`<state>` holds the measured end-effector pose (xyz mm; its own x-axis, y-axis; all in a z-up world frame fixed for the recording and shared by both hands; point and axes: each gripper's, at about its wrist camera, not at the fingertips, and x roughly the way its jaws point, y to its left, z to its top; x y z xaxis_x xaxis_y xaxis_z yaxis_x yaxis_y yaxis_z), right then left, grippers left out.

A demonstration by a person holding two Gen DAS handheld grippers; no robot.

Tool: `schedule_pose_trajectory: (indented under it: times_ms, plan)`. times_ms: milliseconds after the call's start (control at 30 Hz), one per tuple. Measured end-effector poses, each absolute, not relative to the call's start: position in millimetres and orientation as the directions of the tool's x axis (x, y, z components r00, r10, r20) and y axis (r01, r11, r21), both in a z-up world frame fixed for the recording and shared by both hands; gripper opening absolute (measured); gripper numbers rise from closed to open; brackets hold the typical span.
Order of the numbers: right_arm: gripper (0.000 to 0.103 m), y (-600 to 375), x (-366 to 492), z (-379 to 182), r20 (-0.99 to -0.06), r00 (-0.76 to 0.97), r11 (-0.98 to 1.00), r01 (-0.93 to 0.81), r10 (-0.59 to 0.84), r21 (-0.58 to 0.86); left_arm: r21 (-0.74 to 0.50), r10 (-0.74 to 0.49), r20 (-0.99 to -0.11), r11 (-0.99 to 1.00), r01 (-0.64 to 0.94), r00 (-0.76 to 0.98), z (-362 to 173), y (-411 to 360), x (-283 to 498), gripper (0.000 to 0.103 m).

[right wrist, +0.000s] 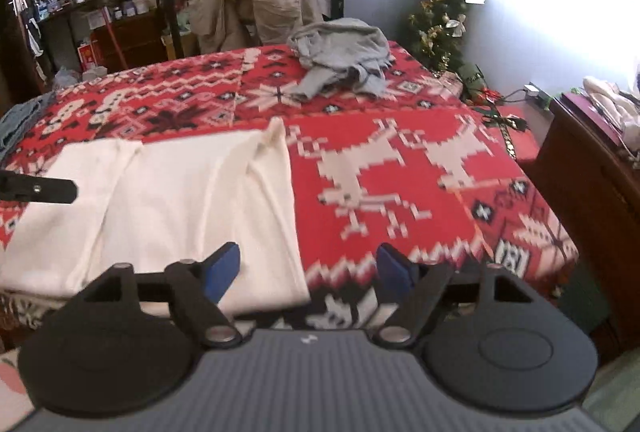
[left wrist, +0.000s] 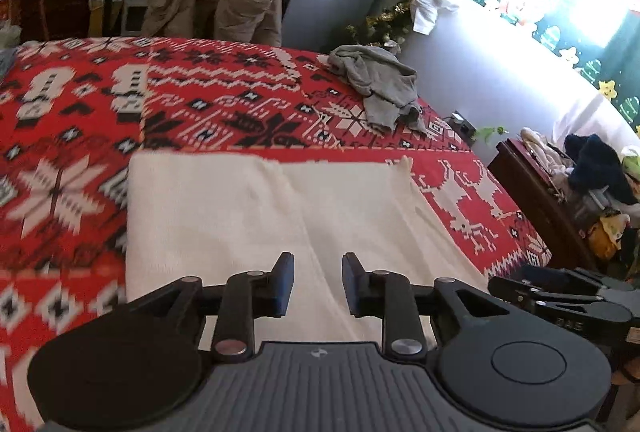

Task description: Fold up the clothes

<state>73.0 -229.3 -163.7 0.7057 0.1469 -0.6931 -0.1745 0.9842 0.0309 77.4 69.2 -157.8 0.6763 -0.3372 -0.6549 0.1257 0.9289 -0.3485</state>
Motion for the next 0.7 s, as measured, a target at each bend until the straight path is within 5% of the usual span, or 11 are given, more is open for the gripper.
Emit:
schedule_pose_trajectory:
  times_ms: [133, 300, 400, 600, 700]
  plan:
    - [0.068, -234, 67, -173, -0.7, 0.7, 0.988, -0.147, 0.141, 0.052, -0.334, -0.325, -0.644, 0.934, 0.128, 0.693, -161, 57, 63, 0.034]
    - [0.069, -232, 65, -170, -0.684, 0.713, 0.988, -0.137, 0.151, 0.075, -0.232, -0.161, -0.682, 0.973, -0.002, 0.713, -163, 40, 56, 0.08]
    - [0.071, -230, 63, -165, -0.674, 0.72, 0.986, -0.144, 0.166, 0.089, -0.177, -0.1, -0.673, 0.984, -0.028, 0.732, -163, 31, 47, 0.098]
    - [0.074, -227, 62, -167, -0.679, 0.715, 0.985, -0.139, 0.169, 0.099, -0.078, -0.046, -0.694, 0.997, -0.011, 0.718, -179, 17, 37, 0.099]
    - [0.061, -224, 65, -173, -0.701, 0.696, 0.987, -0.131, 0.155, 0.089, -0.079, -0.025, -0.683, 0.996, -0.04, 0.73, -184, 23, 35, 0.099]
